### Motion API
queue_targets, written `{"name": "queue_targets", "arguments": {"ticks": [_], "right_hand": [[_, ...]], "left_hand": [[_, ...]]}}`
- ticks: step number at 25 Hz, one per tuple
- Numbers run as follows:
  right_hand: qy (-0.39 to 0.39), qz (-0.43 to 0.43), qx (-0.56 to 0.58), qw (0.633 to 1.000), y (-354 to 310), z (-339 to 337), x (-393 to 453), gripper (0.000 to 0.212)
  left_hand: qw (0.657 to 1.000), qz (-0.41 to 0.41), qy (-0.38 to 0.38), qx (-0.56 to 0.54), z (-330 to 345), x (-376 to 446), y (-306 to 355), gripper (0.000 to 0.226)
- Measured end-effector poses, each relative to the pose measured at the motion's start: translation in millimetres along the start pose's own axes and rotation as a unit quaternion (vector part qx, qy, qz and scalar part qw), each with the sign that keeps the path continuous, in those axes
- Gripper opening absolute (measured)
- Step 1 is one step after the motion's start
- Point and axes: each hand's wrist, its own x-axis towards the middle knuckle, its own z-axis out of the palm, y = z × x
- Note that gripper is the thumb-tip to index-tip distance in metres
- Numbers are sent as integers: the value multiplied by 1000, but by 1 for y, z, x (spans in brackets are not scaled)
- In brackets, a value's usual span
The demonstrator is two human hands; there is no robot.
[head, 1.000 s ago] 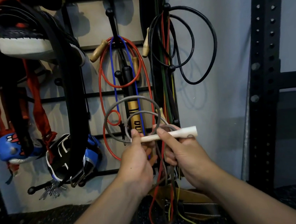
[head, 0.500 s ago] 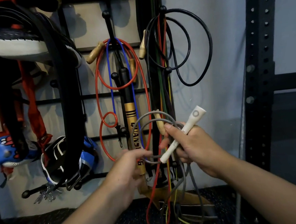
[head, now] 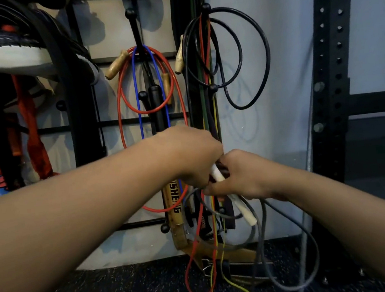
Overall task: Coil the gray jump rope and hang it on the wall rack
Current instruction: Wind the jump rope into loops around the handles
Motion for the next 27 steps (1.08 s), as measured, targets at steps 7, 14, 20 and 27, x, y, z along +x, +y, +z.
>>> {"name": "queue_targets", "arguments": {"ticks": [7,14,20,27], "right_hand": [[35,-19,-25,999,4,-3,-6,19],[38,-18,-7,999,1,-3,-4,56],[41,-41,23,998,5,-11,-2,43],[-21,-46,92,994,12,-22,-10,37]], "left_hand": [[856,-1,-120,-503,27,3,-23,29],[869,-11,-102,-485,44,0,-31,45],[756,-61,-169,-629,54,-14,-29,47],[742,-57,-162,-649,60,-24,-30,43]]}}
